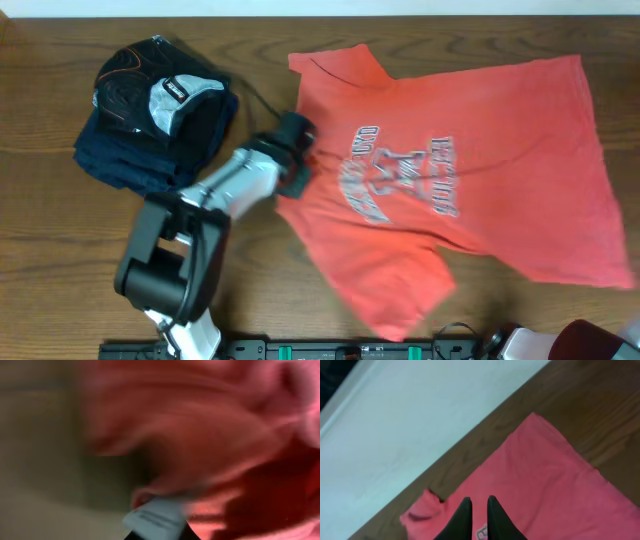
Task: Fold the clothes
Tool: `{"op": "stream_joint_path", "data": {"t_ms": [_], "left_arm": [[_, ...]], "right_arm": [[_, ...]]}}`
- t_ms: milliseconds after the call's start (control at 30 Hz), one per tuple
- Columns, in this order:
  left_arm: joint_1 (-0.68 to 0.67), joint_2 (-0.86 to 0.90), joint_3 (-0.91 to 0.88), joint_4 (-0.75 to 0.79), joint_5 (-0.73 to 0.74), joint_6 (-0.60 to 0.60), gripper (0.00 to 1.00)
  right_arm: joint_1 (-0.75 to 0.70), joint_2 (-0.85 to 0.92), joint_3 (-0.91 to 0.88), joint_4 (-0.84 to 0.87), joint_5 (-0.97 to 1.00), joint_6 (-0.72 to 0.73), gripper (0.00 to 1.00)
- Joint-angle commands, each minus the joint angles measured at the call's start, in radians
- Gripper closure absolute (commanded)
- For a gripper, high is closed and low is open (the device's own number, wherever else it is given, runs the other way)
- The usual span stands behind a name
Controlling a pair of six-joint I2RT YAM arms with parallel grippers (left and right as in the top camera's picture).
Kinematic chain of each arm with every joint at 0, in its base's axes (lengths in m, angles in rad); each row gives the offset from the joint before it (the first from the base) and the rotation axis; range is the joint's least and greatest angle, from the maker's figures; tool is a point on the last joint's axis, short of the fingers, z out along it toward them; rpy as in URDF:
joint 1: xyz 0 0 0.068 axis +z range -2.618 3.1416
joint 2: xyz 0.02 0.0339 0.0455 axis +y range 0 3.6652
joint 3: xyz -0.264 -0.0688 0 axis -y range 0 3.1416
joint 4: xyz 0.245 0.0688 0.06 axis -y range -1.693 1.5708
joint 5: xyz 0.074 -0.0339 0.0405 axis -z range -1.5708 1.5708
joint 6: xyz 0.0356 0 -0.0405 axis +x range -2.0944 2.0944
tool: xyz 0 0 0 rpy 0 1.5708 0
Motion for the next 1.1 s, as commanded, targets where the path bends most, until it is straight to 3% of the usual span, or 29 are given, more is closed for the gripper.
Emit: {"op": "stream_joint_path", "data": {"t_ms": [0,133,267,367,533,767,933,1067], "left_arm": [[0.148,0.082,0.005,-0.023,-0.162,-0.018,0.91],[0.214,0.082,0.105,-0.082,-0.163,0.034,0.91],[0.223,0.077,0.215,-0.224,-0.151,0.018,0.83],[0.214,0.055,0.271,-0.305,-0.046,0.016,0.74],[0.198,-0.014,0.317,-0.387,0.086,0.016,0.62],[0.164,-0.111,0.317,-0.453,0.202,0.015,0.42],[0.133,-0.126,0.317,-0.509,0.235,-0.011,0.41],[0.109,-0.126,0.317,-0.543,0.235,-0.012,0.41]], "right_arm": [[0.037,0.008,-0.018,-0.01,0.011,-0.019,0.9],[0.078,0.028,-0.044,-0.01,0.089,-0.021,0.9],[0.11,0.049,-0.104,-0.003,0.162,-0.045,0.86],[0.124,0.074,-0.169,0.015,0.246,-0.045,0.85],[0.138,0.159,-0.343,0.134,0.251,-0.048,0.98],[0.208,0.39,-0.496,0.349,0.194,-0.023,0.99],[0.243,0.578,-0.495,0.479,0.213,0.061,0.99],[0.239,0.686,-0.495,0.572,0.369,0.161,0.99]]}}
